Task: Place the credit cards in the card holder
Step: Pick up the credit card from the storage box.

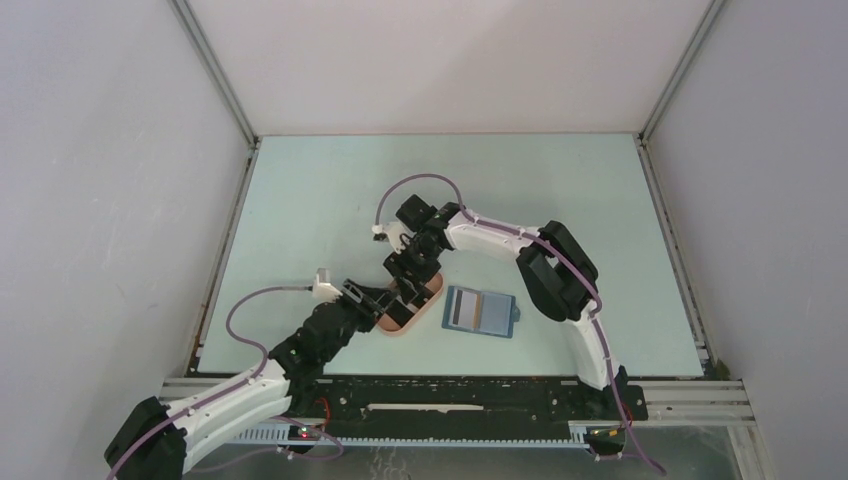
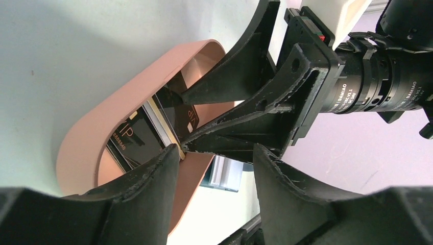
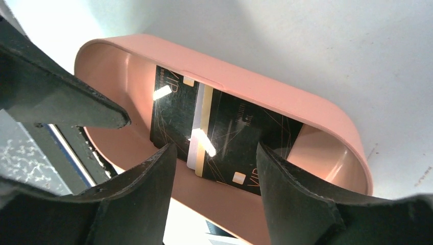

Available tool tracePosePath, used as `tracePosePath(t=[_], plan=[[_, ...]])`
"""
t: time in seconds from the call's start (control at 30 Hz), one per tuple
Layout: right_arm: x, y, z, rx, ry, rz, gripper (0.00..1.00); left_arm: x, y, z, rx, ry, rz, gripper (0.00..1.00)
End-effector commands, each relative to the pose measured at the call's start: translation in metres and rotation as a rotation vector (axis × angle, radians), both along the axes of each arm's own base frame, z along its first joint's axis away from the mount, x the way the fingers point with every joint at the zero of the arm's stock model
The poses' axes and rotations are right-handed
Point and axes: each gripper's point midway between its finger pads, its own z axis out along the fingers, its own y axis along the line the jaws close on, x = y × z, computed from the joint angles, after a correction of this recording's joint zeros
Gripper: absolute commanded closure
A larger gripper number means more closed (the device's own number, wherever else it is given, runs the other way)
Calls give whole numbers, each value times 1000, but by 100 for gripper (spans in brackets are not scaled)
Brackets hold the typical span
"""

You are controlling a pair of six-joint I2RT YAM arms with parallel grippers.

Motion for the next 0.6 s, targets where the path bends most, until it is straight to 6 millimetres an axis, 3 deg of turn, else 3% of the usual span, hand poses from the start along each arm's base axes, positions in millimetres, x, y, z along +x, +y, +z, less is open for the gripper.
tracePosePath(t=[0.0,0.17,0.2,0.37,0.57], plan=[[-17,2,-2,41,139,36,34,-3,12,-26,32,65,46,42],[-18,2,2,80,220,27,38,-7,19,-42,74,140,75,50],[-17,1,1,76,211,25,37,-5,18,-36,74,142,80,50],[-8,1,2,37,123,21,28,-5,22,-42,143,213,98,49],[-3,5,10,25,21,26,25,-3,17,-40,173,224,78,48]])
